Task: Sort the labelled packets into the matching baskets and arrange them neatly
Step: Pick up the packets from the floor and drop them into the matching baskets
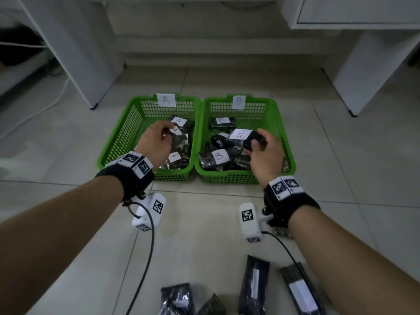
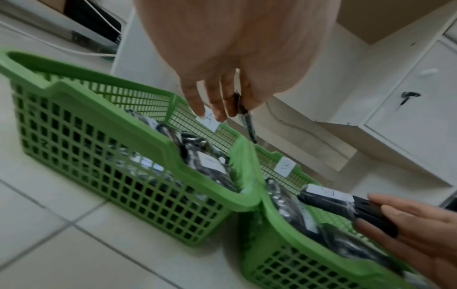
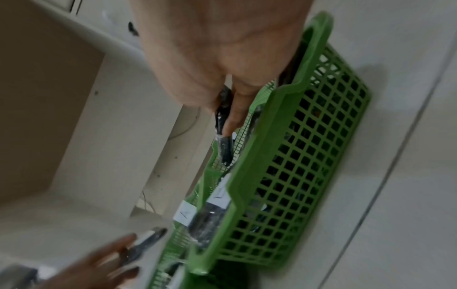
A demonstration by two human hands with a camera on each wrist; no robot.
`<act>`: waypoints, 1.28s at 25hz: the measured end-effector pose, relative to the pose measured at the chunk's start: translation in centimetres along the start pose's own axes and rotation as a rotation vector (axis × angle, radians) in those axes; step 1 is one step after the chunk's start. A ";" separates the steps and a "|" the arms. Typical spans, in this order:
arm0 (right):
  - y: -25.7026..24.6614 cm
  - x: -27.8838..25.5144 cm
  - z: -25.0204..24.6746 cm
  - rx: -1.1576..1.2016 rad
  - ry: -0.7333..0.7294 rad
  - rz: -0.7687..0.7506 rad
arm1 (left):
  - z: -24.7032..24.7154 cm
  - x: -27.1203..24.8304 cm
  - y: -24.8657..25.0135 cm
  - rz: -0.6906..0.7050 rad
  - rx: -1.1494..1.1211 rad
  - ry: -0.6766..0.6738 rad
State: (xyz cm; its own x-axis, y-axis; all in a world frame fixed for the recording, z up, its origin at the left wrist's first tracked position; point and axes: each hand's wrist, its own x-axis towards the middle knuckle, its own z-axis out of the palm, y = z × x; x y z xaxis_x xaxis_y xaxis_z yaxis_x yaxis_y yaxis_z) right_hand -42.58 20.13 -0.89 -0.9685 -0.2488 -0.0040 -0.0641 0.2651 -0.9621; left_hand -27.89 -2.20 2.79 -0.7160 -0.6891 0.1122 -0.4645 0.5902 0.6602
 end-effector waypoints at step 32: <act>6.1 -20.0 -4.5 -0.585 -1.118 -0.212 | 1.7 -26.4 -7.3 0.039 0.176 -0.587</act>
State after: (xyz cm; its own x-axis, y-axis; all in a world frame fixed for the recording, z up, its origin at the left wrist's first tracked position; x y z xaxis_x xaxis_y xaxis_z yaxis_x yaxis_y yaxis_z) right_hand -24.63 30.91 -5.48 -0.2165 -0.9051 -0.3659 -0.5633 0.4219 -0.7105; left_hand -6.50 12.38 -6.19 -0.8783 -0.3490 -0.3269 -0.4758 0.7050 0.5259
